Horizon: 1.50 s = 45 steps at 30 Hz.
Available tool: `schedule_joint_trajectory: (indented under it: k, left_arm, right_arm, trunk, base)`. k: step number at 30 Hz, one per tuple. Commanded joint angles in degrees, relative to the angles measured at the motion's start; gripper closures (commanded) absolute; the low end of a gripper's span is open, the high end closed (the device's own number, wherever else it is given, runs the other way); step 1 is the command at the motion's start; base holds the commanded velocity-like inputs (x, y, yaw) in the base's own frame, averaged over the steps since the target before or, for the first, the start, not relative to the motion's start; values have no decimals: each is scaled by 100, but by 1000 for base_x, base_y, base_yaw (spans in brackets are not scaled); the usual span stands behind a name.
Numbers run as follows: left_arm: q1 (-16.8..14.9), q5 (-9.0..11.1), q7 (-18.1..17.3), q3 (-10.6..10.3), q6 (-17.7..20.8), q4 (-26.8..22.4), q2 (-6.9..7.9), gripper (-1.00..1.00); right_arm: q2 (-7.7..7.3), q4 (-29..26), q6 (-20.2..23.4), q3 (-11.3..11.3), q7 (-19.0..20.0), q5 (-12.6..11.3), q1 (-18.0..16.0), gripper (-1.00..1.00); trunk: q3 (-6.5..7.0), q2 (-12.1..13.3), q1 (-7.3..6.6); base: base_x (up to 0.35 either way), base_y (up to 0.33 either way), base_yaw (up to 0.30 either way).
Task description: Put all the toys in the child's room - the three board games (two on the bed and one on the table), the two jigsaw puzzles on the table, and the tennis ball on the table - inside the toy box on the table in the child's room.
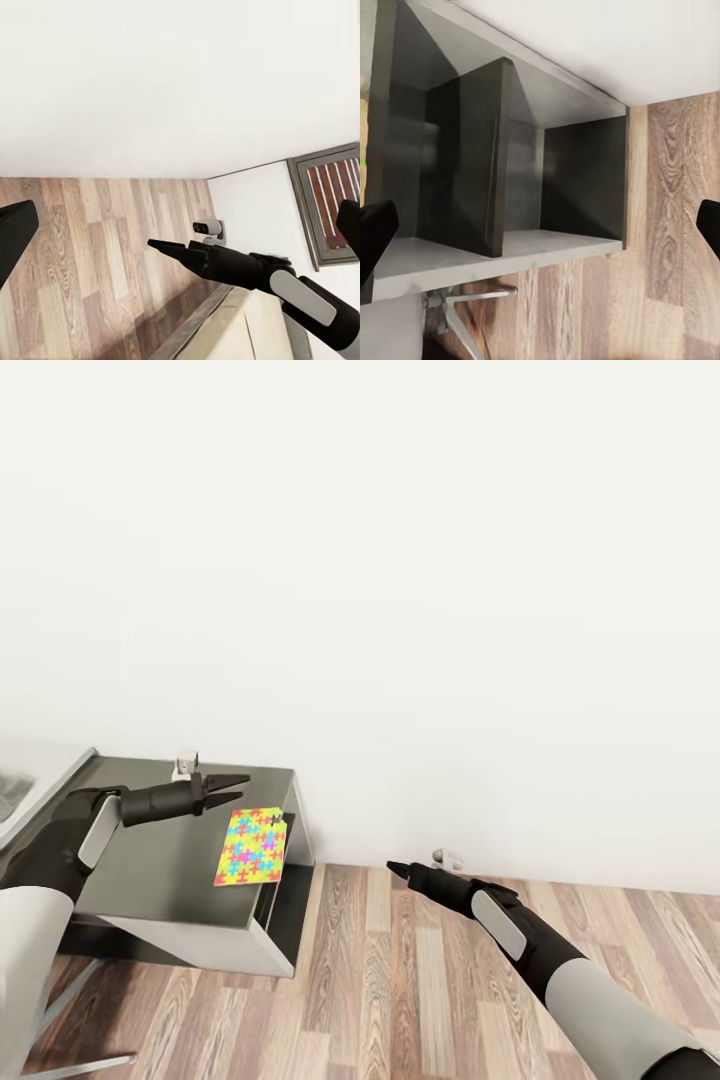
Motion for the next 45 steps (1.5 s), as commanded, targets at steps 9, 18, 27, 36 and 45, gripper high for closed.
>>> schedule_joint_trajectory:
  k: [9,18,27,36,45]
  left_arm:
    - [-4,5,-11,11,27,1,13,-100]
    - [-5,-3,-7,39,18,1,25,-100]
    - [-5,-4,-3,38,18,-3,25,-100]
    - [-5,-10,-2,16,18,-14,28,-100]
    - [-6,-12,-2,6,11,-16,26,-100]
  right_arm:
    - [-18,-4,12,23,2,-36,-6,-100]
    - [-20,-6,19,15,-1,-36,-6,-100]
    - [-14,-5,18,14,-7,-36,-6,-100]
    - [-11,-4,20,14,-5,-36,-6,-100]
    - [-21,-7,20,14,5,-36,-6,-100]
  trunk:
    - [76,-10,3]
    - [161,-10,3]
    - [246,-10,3]
    - [331,-10,3]
    - [416,-10,3]
  base:
    - [0,0,0]
    - [0,0,0]
    - [0,0,0]
    - [0,0,0]
    - [0,0,0]
